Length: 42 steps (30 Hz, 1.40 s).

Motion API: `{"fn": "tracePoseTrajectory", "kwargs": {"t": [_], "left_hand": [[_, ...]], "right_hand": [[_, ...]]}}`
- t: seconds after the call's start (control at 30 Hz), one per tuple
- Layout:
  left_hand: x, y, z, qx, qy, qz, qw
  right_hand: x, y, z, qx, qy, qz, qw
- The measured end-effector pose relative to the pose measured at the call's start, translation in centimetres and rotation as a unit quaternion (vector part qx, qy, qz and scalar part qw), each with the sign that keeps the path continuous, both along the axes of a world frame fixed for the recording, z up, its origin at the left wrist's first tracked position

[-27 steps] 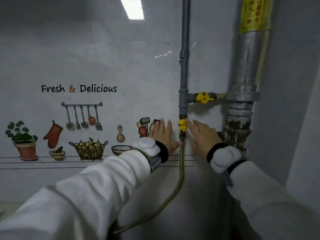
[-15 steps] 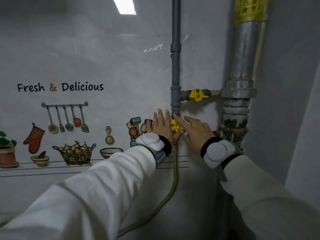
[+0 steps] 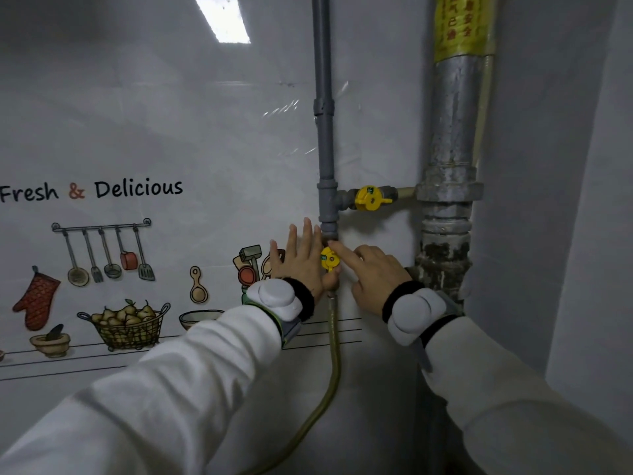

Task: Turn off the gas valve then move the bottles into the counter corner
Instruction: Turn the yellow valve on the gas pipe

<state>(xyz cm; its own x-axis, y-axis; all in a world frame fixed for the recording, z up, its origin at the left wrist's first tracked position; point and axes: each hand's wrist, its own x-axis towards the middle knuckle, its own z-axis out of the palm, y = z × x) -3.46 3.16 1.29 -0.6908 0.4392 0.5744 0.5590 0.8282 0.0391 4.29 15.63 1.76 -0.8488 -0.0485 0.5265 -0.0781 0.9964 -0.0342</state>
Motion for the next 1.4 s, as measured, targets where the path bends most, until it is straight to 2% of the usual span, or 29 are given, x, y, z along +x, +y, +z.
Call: {"fn": "tracePoseTrajectory", "kwargs": {"t": [0.5, 0.67, 0.8, 0.93, 1.03, 1.1, 1.3, 1.4], "left_hand": [[-1.3, -2.0, 2.6, -0.206, 0.104, 0.001, 0.973], [-1.4, -2.6, 3.4, -0.251, 0.135, -0.003, 0.958], [-1.4, -2.5, 4.0, -0.289, 0.138, 0.01, 0.947], [-1.1, -2.5, 3.4, -0.258, 0.114, 0.02, 0.959], [-0.6, -2.9, 3.5, -0.222, 0.063, 0.021, 0.973], [-0.2, -3.3, 4.0, -0.191, 0.058, 0.02, 0.98], [1.7, -3.1, 6.8, -0.115, 0.179, -0.025, 0.977], [2.0, -1.5, 9.0, -0.109, 0.223, -0.039, 0.968]], "right_hand": [[-0.4, -0.1, -2.9, -0.099, 0.029, -0.02, 0.994], [-0.8, -0.6, -4.3, -0.158, 0.009, -0.011, 0.987], [-1.0, -1.5, -7.7, -0.123, -0.063, -0.029, 0.99], [-1.2, -2.6, -10.0, -0.117, -0.07, -0.031, 0.99], [-0.9, -3.1, -9.0, -0.125, -0.011, -0.006, 0.992], [-0.3, -3.0, -7.7, -0.131, 0.037, 0.005, 0.991], [1.6, -0.7, -2.5, -0.163, 0.121, 0.012, 0.979], [2.0, 1.0, 1.3, -0.2, 0.14, -0.003, 0.97]]}}
